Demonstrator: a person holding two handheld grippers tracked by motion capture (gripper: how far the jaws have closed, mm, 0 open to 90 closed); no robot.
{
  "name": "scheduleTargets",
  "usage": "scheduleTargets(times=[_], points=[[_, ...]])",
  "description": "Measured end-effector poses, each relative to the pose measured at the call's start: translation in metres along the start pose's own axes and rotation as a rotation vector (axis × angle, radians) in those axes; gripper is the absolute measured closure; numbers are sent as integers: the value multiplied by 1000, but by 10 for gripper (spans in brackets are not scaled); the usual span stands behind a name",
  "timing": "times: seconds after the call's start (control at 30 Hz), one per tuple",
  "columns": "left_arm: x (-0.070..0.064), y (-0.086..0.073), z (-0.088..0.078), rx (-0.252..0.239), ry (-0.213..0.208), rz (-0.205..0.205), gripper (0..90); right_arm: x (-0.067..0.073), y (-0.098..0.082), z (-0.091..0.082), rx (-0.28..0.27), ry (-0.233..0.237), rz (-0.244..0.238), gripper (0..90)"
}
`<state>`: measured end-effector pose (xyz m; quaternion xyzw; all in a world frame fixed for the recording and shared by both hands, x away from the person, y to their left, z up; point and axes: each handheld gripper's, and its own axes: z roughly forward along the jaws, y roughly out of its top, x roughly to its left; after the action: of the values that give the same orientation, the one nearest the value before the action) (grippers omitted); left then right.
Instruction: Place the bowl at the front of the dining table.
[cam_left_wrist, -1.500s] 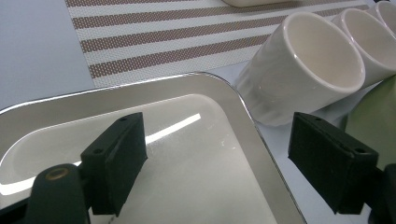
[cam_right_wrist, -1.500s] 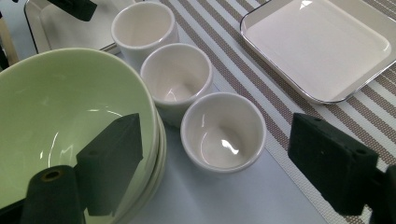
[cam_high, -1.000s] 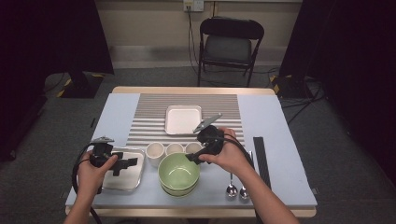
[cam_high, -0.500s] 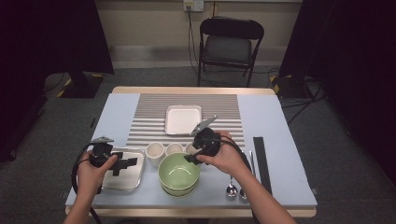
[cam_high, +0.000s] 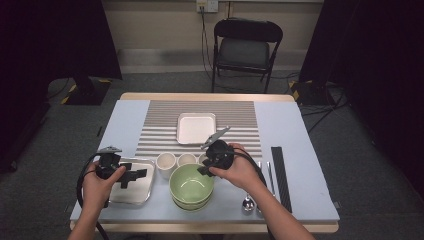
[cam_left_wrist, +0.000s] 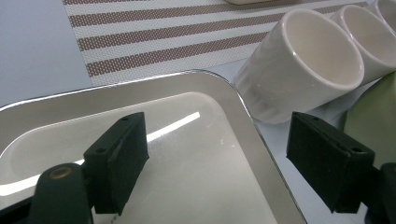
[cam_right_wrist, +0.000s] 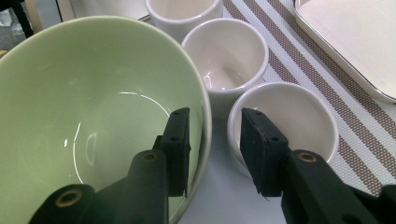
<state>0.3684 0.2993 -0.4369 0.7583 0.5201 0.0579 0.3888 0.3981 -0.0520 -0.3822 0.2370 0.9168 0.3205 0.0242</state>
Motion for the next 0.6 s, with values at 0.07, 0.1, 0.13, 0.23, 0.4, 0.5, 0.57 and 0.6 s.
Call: scheduleTargets(times=[0.07,0.1,0.13,0.23,0.4,0.5,0.57,0.6], points=[[0,0,0,0,3,1,203,1,0,1,12,0,3,666],[0,0,0,1,3,2,204,2,0,2,12,1,4,676],[0,0,0,0,2,2,204,3,0,2,18,0,15,700],[0,0,0,0,0,4,204,4,0,3,20,2,13,729],[1,0,-1,0,0,8,204,4,1,4,19,8,21,768],[0,0,-1,-4,3,1,204,5,1,5,24,7,20,781],[-1,1,-1,-4,1,3,204,4,1,7,21,6,22,789],[-1,1,-1,-5,-1,4,204,4,2,7,20,11,25,799]])
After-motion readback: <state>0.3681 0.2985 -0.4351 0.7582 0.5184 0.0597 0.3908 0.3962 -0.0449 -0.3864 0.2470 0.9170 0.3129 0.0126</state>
